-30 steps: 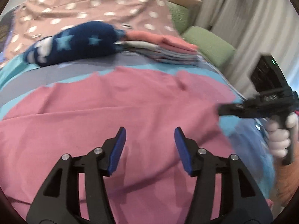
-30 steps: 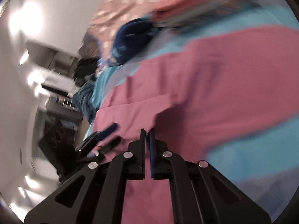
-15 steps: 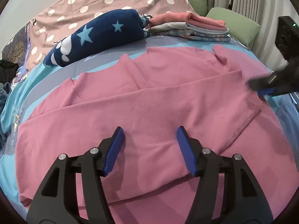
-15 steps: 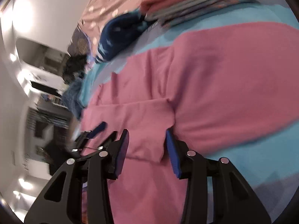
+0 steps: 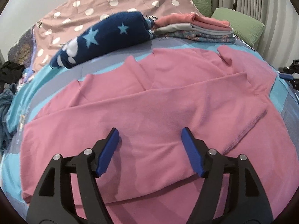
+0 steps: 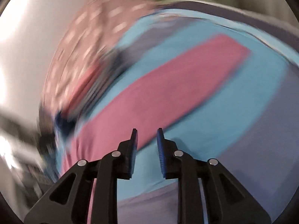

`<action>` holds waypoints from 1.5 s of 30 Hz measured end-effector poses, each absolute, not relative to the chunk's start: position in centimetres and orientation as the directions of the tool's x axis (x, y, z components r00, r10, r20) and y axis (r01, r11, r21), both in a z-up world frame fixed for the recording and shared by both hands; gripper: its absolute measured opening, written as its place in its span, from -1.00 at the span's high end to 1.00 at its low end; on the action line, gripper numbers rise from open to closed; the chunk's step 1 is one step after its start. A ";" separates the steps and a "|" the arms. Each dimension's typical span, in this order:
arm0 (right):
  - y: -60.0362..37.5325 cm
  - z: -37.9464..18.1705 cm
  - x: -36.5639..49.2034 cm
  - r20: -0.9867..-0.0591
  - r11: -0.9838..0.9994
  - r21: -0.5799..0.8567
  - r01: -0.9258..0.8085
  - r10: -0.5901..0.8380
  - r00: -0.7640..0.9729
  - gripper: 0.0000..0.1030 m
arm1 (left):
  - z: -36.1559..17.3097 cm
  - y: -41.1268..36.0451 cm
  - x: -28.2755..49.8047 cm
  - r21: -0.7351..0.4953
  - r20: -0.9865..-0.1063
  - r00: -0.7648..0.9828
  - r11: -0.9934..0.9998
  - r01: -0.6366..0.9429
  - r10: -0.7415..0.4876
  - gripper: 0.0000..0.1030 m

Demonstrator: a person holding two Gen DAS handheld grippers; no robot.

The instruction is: Fold small clothes

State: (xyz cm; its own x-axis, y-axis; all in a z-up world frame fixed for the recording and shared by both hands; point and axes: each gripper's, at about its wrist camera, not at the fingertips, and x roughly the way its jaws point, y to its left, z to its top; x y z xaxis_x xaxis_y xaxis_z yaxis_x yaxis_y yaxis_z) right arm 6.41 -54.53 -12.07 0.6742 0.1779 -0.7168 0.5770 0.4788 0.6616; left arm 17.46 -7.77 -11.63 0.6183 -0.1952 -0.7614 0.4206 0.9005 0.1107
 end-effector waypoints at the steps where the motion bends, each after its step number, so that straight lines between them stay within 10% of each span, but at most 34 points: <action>1: -55.5 -12.3 6.2 -0.723 0.461 0.657 0.596 0.163 0.671 0.49 | -11.1 -7.8 17.3 0.106 -0.751 0.630 0.905 0.412 -0.199 -0.39; 12: -63.5 -17.4 7.3 -0.644 0.178 0.760 0.625 0.078 0.761 0.22 | -12.2 -9.6 18.8 0.067 -0.784 0.577 0.893 0.446 -0.229 -0.48; 16: -64.5 -17.5 7.6 -0.627 0.150 0.776 0.613 0.066 0.776 0.90 | -12.5 -9.1 19.2 0.024 -0.786 0.562 0.896 0.444 -0.257 -0.51; 26: -46.3 -3.8 15.8 -0.349 0.487 0.870 0.081 0.490 0.799 0.92 | -12.4 -9.1 18.9 0.028 -0.779 0.571 0.896 0.444 -0.259 -0.52; 36: -21.9 -5.2 15.6 -0.664 0.830 0.502 -0.243 0.550 0.506 0.87 | -8.0 -4.1 16.8 -0.193 -0.689 0.575 0.876 0.442 -0.442 -0.51; 45: -21.4 -6.6 13.6 -0.699 0.852 0.450 -0.267 0.522 0.489 0.84 | -10.0 -2.9 17.7 -0.477 -0.685 0.394 0.786 0.394 -0.613 -0.51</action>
